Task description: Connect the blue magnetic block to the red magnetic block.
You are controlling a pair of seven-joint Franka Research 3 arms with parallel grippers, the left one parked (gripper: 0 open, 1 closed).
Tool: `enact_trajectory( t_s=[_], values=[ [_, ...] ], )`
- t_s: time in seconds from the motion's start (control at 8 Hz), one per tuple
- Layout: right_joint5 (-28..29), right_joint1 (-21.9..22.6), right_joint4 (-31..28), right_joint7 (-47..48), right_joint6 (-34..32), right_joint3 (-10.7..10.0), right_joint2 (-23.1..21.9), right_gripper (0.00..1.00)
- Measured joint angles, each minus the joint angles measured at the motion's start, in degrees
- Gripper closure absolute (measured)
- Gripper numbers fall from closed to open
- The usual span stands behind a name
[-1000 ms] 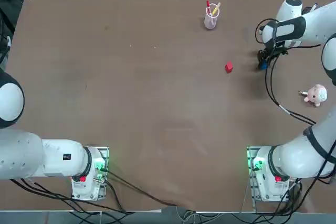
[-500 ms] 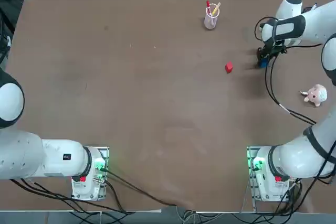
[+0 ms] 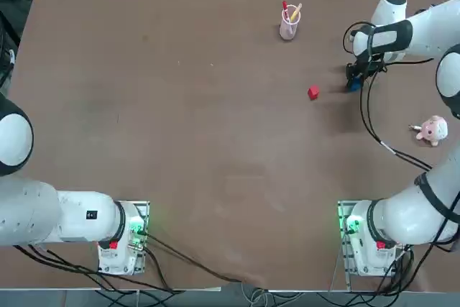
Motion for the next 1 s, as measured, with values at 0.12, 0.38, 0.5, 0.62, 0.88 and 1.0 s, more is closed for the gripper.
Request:
enact_trajectory(
  t_s=[0.12,0.38,0.5,0.62,0.88,1.0],
  values=[
    [0.00,0.00,0.21,0.01,0.03,0.00,0.20,0.37],
    [0.01,0.03,1.52,0.01,-3.29,0.00,-0.24,0.01],
    [0.01,0.11,2.96,0.01,-8.04,0.01,-2.11,0.00],
    [0.02,0.53,4.49,-0.07,-13.29,0.04,-5.22,0.00],
    [0.28,5.00,5.43,0.06,-18.07,0.28,-11.48,0.00],
    [0.43,8.31,5.14,0.48,-18.37,0.48,-12.62,0.00]
  ],
)
